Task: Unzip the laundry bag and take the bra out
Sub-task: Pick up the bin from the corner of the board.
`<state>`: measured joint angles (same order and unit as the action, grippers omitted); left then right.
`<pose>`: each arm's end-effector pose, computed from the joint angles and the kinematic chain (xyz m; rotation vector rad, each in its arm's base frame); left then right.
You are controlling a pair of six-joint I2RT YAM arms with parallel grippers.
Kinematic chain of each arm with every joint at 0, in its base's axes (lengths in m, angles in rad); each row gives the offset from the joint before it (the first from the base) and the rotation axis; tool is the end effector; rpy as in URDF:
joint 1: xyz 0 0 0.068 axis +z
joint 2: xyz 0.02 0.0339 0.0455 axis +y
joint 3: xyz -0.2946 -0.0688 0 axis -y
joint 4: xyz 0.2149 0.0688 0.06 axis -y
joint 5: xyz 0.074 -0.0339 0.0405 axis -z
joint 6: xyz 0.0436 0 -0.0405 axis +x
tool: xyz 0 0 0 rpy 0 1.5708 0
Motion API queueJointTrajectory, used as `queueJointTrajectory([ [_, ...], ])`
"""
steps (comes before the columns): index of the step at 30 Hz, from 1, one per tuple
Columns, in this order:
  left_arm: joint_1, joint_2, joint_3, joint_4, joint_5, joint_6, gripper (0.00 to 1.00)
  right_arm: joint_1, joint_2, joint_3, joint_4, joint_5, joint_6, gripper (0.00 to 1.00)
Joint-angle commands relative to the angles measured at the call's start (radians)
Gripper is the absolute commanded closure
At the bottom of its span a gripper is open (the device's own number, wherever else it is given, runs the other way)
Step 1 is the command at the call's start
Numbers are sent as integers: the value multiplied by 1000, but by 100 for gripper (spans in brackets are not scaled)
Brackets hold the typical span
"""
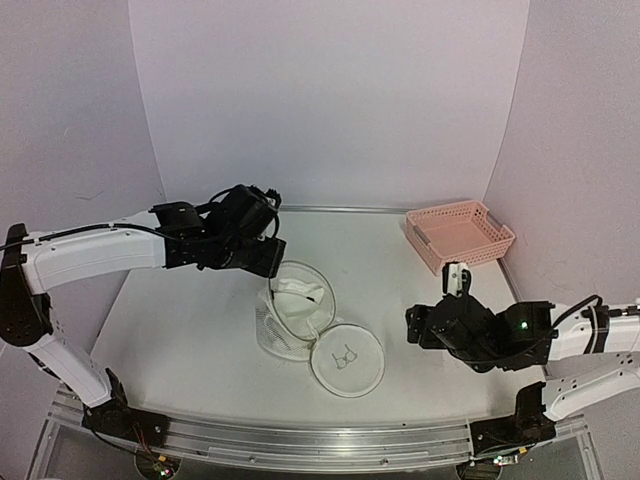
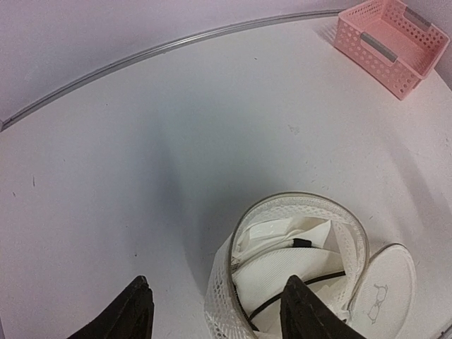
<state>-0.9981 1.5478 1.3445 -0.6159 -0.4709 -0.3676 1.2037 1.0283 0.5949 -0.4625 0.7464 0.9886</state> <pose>0.1862 -0.2522 0.3409 0.5004 2.2284 -0.1429 0.0830 0.1335 0.2472 0.0636 2.1951 0.2896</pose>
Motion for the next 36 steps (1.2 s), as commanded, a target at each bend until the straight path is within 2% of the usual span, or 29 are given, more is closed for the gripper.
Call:
queueJointTrajectory([
  [1, 34, -105, -41, 79, 73, -3, 37, -54, 84, 158, -5, 93, -222, 17],
  [7, 110, -152, -42, 75, 197, 31, 32, -204, 250, 338, -8, 33, -395, 14],
  [12, 202, -182, -24, 52, 280, 64, 28, -312, 366, 486, -8, -9, -453, 11],
  [17, 239, -197, -2, 29, 321, 73, 24, -423, 471, 639, -7, -81, -479, 10],
  [24, 282, -204, 74, -56, 308, 118, 18, -585, 606, 839, -7, -168, -431, 9],
  [29, 326, -196, 38, -48, 302, 123, 17, -681, 756, 996, -6, -211, -372, 8],
  [36, 378, -224, -56, 12, 374, 96, 17, -796, 961, 1196, -10, -278, -294, 10],
])
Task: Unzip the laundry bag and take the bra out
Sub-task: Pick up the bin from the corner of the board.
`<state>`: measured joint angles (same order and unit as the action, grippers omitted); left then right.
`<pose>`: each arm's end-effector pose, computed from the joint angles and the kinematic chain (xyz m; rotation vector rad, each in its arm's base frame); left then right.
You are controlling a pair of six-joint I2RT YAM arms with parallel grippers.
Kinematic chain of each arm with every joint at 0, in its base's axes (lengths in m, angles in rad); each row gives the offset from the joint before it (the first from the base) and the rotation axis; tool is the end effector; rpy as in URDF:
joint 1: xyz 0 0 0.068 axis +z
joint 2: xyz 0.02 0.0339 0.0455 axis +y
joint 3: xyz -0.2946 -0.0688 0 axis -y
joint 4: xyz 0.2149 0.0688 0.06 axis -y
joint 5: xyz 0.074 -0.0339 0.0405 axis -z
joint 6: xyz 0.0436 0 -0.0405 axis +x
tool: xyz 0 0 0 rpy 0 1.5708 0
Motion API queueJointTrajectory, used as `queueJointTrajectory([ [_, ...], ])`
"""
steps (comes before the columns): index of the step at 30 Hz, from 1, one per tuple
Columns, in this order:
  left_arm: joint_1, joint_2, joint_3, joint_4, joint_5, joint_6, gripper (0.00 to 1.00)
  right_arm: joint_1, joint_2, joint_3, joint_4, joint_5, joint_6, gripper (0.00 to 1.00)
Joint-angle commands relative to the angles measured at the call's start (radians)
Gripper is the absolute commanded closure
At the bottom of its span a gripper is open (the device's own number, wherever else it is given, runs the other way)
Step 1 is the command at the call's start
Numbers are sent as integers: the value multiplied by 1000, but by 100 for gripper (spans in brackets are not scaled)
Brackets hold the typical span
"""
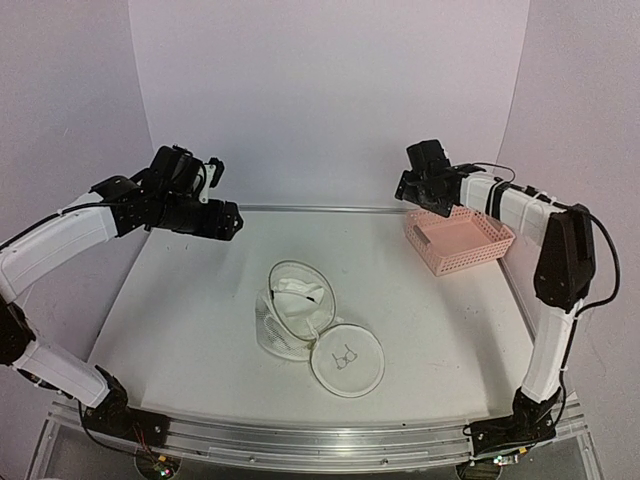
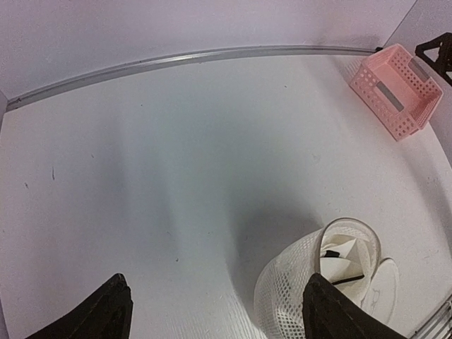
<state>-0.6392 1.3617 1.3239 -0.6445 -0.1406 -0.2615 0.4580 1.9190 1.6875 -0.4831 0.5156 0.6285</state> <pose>0.2178 -0.1543 0.3796 0.3505 2.2383 -0.3256 0.3934 0.1700 0.3262 0.4433 2.1319 0.0220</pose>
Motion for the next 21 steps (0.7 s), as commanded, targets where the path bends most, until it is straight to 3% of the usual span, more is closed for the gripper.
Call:
queueJointTrajectory([
  [1, 20, -37, -40, 42, 42, -9, 16, -69, 97, 129, 11, -63, 78, 11],
  [12, 24, -19, -62, 51, 21, 4, 16, -214, 387, 391, 6, -298, 177, 23],
  [21, 29, 10, -66, 51, 23, 1, 16, -272, 537, 526, 11, -383, 238, 28],
])
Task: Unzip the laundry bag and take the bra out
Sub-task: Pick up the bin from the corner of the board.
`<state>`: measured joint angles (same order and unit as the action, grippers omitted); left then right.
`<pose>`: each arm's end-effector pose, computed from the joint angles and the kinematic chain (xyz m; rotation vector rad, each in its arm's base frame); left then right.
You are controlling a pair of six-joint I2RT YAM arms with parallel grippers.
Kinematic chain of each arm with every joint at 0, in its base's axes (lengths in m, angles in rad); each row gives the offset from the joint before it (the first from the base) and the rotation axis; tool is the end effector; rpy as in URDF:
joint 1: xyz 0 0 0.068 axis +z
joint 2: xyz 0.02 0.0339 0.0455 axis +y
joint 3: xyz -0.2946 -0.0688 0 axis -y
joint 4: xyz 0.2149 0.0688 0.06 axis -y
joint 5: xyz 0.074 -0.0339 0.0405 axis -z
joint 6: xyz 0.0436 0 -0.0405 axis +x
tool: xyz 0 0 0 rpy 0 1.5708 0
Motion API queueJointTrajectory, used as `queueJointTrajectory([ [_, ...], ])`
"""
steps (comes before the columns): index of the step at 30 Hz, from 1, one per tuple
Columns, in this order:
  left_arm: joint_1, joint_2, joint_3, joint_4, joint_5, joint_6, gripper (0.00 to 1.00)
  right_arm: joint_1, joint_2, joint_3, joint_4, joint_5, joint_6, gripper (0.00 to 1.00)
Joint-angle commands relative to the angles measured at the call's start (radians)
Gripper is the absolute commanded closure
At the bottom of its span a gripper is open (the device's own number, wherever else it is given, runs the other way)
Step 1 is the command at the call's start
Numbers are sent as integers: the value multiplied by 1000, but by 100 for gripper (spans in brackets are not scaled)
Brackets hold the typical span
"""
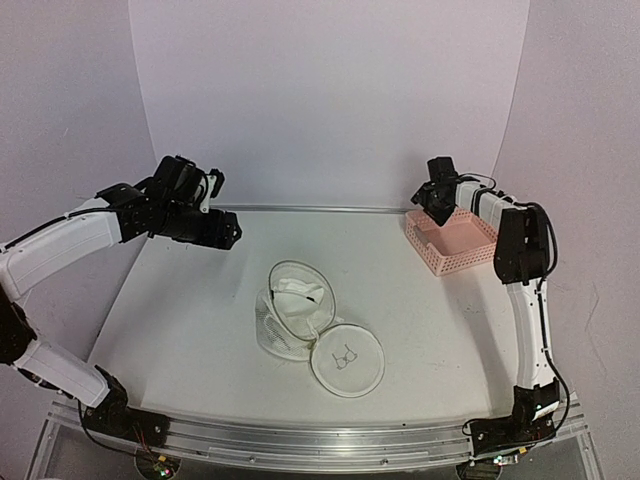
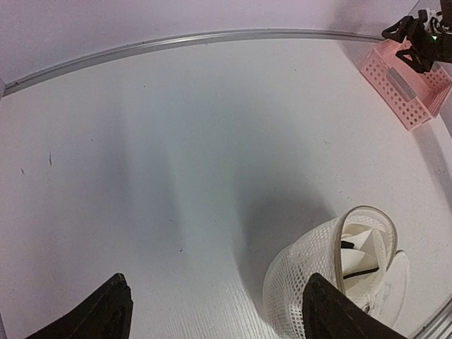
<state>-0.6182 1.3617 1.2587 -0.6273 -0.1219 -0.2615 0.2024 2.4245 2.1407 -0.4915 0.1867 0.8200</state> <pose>0.2200 -0.1499 0.3610 0.3484 2.2883 -0.3125 0.5390 0.1024 0.2228 0.8008 2.2067 0.2906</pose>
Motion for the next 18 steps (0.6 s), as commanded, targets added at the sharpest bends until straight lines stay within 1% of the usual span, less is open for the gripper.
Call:
queueJointTrajectory([
  [1, 9, 13, -2, 32, 2, 2, 16, -20, 42, 82, 20, -55, 52, 28],
  [11, 29, 48, -2, 32, -2, 1, 16, -61, 134, 175, 37, -104, 90, 33],
  [15, 40, 56, -2, 32, 2, 1, 17, -64, 153, 179, 39, -113, 98, 35],
  [18, 48, 61, -1, 32, 7, 1, 16, -65, 149, 161, 49, -129, 100, 39],
])
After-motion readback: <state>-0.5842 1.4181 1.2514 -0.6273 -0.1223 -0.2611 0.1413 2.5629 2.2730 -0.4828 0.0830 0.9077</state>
